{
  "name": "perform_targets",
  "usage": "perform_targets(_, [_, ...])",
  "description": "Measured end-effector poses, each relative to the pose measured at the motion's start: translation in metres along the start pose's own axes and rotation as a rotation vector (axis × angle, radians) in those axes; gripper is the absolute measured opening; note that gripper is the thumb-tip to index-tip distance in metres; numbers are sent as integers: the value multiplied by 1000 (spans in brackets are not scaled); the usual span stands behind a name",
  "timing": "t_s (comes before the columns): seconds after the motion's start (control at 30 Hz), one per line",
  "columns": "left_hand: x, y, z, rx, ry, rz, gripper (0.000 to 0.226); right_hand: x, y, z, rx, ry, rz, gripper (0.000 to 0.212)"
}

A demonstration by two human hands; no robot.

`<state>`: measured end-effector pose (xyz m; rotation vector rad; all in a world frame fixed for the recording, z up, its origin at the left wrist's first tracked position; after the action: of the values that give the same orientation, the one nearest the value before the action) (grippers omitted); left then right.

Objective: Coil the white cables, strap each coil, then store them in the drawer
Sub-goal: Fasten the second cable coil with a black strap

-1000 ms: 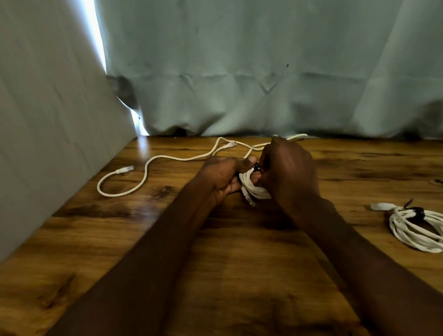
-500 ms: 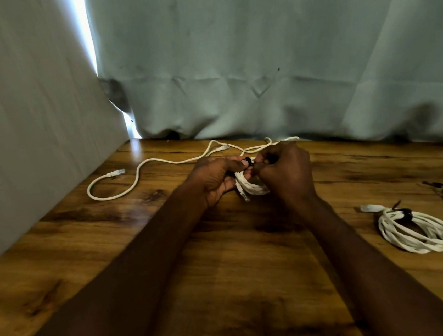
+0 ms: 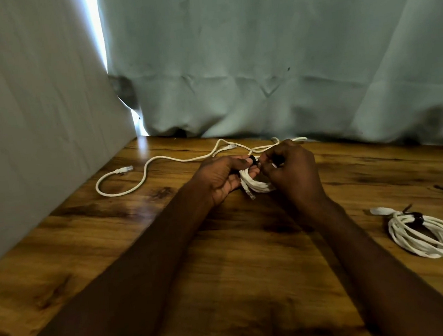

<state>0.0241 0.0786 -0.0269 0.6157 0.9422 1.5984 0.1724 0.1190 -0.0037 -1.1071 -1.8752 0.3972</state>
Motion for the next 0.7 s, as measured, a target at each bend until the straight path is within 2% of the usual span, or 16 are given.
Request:
perform_targets(0.2, [0, 0, 2, -16, -23, -4, 23, -4, 1, 0, 42, 64, -31, 6])
perform_targets(0.47, [2, 0, 4, 72, -86, 66, 17, -2, 0, -5, -31, 100, -41, 3])
perform_targets(0.7, [3, -2, 5, 42, -100, 53, 15, -2, 5, 1, 164, 121, 245, 5])
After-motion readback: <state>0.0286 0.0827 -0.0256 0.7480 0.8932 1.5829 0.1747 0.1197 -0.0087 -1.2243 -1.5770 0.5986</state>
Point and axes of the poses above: each hand's wrist, its own x-axis towards the middle knuckle, its own z-axis out of the palm, y = z × x, the point moved 4 cm from there along x, towards the middle knuckle, and after that the axes turned 6 degrees about z, right-handed, at the moved point
